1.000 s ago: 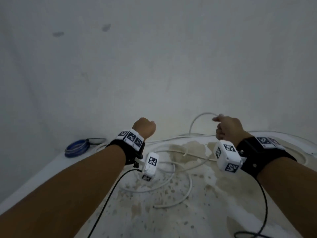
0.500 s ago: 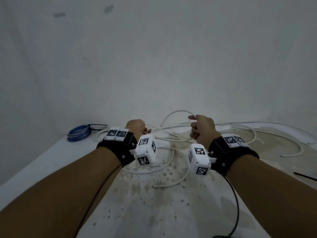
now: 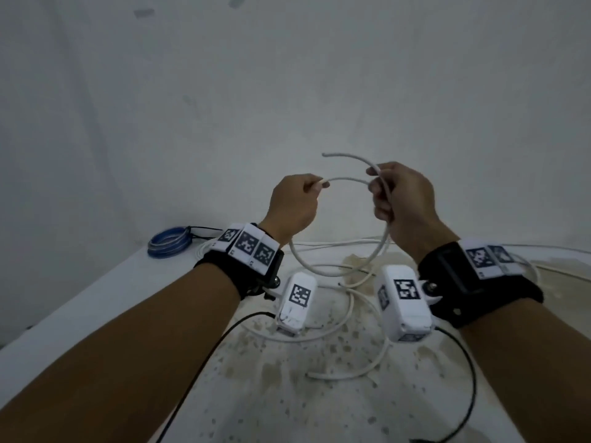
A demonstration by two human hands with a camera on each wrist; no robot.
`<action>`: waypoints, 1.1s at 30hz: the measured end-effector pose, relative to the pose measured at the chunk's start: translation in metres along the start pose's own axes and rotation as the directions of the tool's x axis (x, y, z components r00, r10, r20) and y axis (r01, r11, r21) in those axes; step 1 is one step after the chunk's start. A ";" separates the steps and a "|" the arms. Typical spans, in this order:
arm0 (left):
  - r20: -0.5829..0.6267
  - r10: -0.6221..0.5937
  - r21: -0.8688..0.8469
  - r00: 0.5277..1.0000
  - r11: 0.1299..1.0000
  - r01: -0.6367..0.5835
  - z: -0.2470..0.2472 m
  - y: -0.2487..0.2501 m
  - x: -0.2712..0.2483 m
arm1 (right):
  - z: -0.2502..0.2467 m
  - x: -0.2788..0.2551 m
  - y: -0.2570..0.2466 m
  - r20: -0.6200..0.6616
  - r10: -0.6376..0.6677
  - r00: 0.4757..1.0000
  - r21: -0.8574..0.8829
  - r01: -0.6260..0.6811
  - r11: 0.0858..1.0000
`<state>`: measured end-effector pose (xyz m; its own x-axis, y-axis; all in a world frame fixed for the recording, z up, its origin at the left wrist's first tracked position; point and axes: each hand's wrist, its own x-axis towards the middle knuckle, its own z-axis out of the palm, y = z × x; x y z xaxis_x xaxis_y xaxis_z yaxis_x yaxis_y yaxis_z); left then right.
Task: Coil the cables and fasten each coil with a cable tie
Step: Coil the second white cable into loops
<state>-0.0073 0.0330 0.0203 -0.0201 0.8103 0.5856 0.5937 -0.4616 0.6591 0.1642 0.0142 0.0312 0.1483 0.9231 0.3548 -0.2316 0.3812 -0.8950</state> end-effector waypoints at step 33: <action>0.091 -0.117 -0.205 0.989 0.970 0.133 0.021 -0.026 -0.010 | 0.007 0.029 0.062 0.040 -0.126 0.991 -0.415 0.131 0.901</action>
<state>-0.0054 0.0445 -0.0120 -0.0160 0.8882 0.4592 0.4085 -0.4134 0.8138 0.1471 0.0655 -0.0120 0.1381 0.8691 0.4750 0.2094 0.4431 -0.8716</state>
